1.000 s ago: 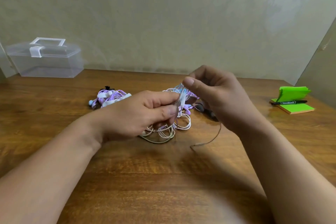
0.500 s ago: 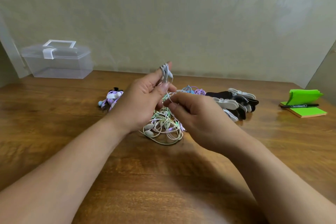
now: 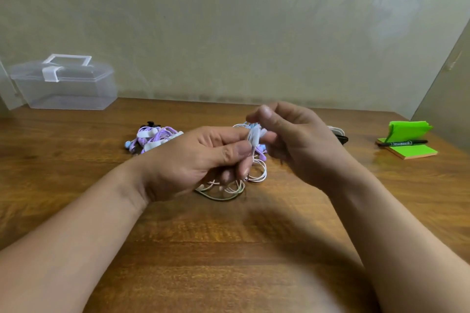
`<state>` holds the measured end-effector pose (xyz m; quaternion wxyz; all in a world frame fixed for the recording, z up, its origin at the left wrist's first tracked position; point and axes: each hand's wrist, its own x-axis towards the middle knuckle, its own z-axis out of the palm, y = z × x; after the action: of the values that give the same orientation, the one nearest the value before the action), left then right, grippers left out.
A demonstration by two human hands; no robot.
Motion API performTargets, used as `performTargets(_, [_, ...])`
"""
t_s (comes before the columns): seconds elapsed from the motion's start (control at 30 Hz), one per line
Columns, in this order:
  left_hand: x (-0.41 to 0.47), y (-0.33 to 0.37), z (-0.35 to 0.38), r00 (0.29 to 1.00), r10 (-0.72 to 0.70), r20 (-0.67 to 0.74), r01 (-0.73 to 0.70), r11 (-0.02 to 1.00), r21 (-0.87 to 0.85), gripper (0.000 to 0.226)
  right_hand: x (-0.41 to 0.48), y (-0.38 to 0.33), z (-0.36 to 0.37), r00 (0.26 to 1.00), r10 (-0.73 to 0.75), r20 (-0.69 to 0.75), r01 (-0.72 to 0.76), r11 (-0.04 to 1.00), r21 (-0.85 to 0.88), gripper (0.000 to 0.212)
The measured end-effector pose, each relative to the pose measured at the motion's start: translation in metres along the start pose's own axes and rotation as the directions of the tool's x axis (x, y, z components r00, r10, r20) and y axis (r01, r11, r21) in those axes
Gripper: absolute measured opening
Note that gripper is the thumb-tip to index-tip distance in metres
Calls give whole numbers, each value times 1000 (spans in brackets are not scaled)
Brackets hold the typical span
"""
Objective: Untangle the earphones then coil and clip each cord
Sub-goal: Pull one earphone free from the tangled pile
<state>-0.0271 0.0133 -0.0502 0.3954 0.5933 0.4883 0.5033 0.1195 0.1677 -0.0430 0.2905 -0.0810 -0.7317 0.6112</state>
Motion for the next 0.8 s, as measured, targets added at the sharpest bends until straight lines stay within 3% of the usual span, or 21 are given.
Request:
performTargets(0.07, [5,-1,3,996,36,-80,-53,975,-215,34,3,11,5,999,41,-17,-39,993,112,21])
performTargets(0.1, [8,-4,2,989,50,-142,-84,966,-244,32,4,16,9,998,56,-26,-53,992,118,21])
performTargets(0.2, [17,-15,-8,930,122,-347,-130,992,0,23,2,25,25,994,100,-40,-100,995,12,18])
performTargets(0.27, [18,-17,-11,899,174,-401,-109,978,179,23,3,26,35,988,129,-89,-130,992,-4,13])
performTargets(0.33, [17,-18,-11,874,189,-447,-84,966,245,28,4,24,39,974,183,-130,-173,981,83,10])
performTargets(0.43, [16,-15,-5,830,245,-501,-103,950,294,38,4,18,39,961,271,-59,-242,924,296,9])
performTargets(0.53, [18,-14,-1,794,295,-531,-136,938,318,41,3,15,42,953,303,22,-282,855,435,6])
performTargets(0.67, [17,-20,-4,826,303,-476,-65,889,453,44,0,14,48,937,344,61,-327,801,502,9])
performTargets(0.8, [14,-23,-10,881,274,-386,11,803,596,46,0,13,42,937,348,-38,-309,874,374,15])
